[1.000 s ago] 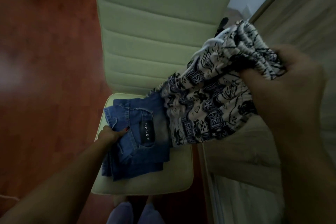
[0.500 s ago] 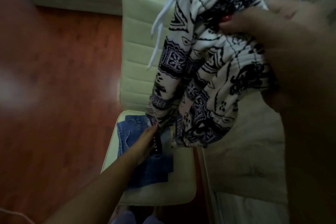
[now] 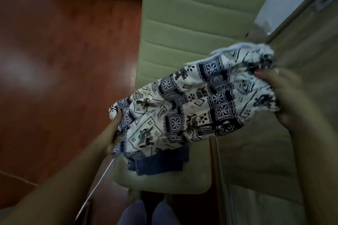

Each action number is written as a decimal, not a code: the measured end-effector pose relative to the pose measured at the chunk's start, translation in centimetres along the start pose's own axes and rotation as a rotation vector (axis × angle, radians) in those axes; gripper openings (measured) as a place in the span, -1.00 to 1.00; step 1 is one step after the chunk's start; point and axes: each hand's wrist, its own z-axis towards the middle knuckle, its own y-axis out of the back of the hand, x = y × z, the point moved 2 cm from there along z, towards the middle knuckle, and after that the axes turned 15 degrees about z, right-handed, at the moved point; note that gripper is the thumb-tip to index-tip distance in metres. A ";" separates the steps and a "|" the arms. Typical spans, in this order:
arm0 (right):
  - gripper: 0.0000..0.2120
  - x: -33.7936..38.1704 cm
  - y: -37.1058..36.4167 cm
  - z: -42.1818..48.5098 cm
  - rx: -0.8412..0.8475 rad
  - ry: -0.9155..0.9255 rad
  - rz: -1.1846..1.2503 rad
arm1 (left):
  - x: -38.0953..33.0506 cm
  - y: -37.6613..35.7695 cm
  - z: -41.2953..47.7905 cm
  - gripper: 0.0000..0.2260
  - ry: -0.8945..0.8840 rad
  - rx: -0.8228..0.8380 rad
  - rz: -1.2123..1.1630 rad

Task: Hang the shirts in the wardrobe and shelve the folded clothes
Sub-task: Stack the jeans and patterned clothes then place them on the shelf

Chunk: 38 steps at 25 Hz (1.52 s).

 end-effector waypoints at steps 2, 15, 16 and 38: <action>-0.73 -4.5 0.1 0.6 -0.072 -0.096 -0.144 | 0.5 0.1 0.3 -0.15 -0.051 0.020 0.076; -0.64 -12.6 -7.5 -1.8 -0.031 -0.096 -0.355 | 1.8 -2.1 2.8 -0.61 0.131 0.050 0.150; -0.60 -13.4 -10.3 -2.5 0.031 -0.090 -0.348 | 2.1 -1.7 3.0 -0.60 0.138 0.049 0.100; -0.86 -23.8 -8.2 -3.2 -0.087 0.162 -0.197 | 0.0 -2.6 3.8 -0.49 -0.232 0.151 0.196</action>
